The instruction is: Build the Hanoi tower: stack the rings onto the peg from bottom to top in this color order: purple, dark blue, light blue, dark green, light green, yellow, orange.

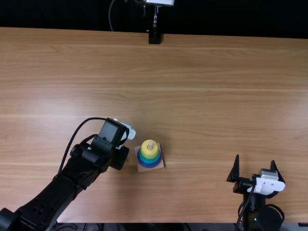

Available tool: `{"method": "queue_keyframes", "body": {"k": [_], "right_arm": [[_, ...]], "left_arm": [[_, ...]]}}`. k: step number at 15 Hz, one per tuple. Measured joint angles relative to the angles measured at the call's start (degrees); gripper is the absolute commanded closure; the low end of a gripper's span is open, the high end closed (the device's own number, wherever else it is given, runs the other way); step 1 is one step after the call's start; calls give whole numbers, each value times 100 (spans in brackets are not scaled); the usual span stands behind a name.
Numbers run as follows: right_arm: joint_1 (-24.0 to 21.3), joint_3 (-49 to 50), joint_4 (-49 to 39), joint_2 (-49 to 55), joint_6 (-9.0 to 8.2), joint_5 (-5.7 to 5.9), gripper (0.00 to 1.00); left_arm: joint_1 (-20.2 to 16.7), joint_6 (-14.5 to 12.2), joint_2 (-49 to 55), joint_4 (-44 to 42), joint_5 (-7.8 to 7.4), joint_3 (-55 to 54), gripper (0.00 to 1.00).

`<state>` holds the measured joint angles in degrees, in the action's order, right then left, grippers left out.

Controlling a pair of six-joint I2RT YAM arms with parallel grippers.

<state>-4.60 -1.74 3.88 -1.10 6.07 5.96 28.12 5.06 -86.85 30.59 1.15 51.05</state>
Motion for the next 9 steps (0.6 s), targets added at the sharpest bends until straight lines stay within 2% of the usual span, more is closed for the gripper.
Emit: {"method": "queue_keyframes", "body": {"k": [5, 7, 9], "right_arm": [[0, 0, 0, 0, 2, -2, 0], [2, 0, -4, 0, 2, 0, 0], [0, 0, -2, 0, 0, 0, 0]], "left_arm": [[2, 52, 2, 1932, 9, 1478, 100], [2, 155, 2, 2636, -11, 2074, 100], [2, 365, 0, 3176, -7, 2712, 100]]}}
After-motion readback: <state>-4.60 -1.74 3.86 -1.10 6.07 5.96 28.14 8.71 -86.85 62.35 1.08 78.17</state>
